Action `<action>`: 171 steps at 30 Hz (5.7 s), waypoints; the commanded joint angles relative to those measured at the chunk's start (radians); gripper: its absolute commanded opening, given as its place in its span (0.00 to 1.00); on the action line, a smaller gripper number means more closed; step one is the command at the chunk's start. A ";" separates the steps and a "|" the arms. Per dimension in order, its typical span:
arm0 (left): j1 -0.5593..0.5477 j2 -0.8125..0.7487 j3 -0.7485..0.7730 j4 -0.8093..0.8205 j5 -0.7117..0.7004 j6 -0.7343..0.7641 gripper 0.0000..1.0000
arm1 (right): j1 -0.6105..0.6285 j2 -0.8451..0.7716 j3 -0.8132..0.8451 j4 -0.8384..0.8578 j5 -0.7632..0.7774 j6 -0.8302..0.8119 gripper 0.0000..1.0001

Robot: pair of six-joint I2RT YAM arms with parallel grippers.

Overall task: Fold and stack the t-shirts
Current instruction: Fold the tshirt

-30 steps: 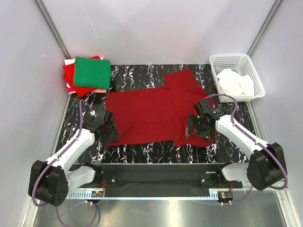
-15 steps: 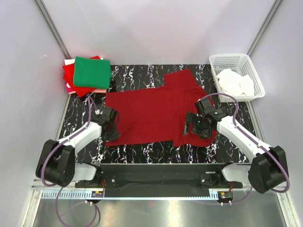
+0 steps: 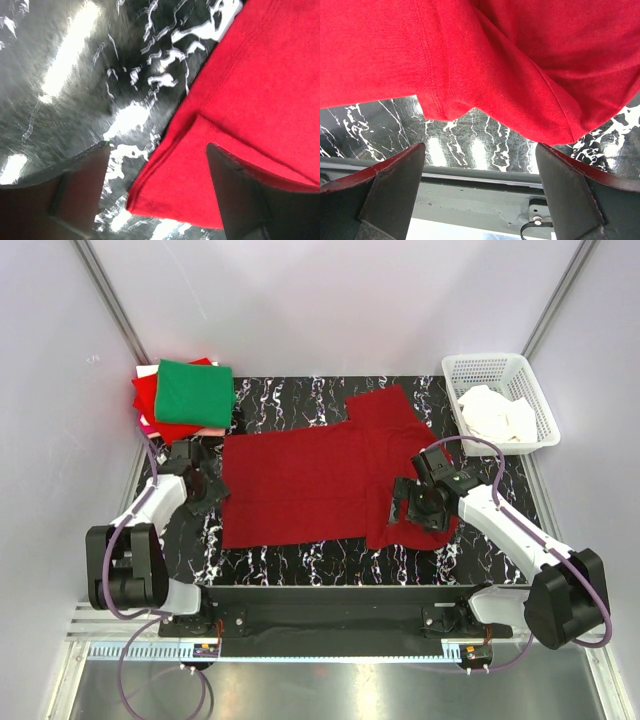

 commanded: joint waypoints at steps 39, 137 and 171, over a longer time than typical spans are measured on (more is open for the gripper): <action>-0.153 -0.278 -0.409 0.271 0.178 -0.119 0.76 | 0.527 0.510 0.268 -0.042 0.432 0.084 0.65; -0.156 -0.610 -0.335 0.081 0.153 -0.166 0.77 | -0.179 0.732 0.831 0.072 0.825 -0.323 1.00; -0.323 -0.595 -0.453 0.095 0.072 -0.297 0.85 | -0.697 0.002 -0.340 0.595 -0.126 0.140 0.54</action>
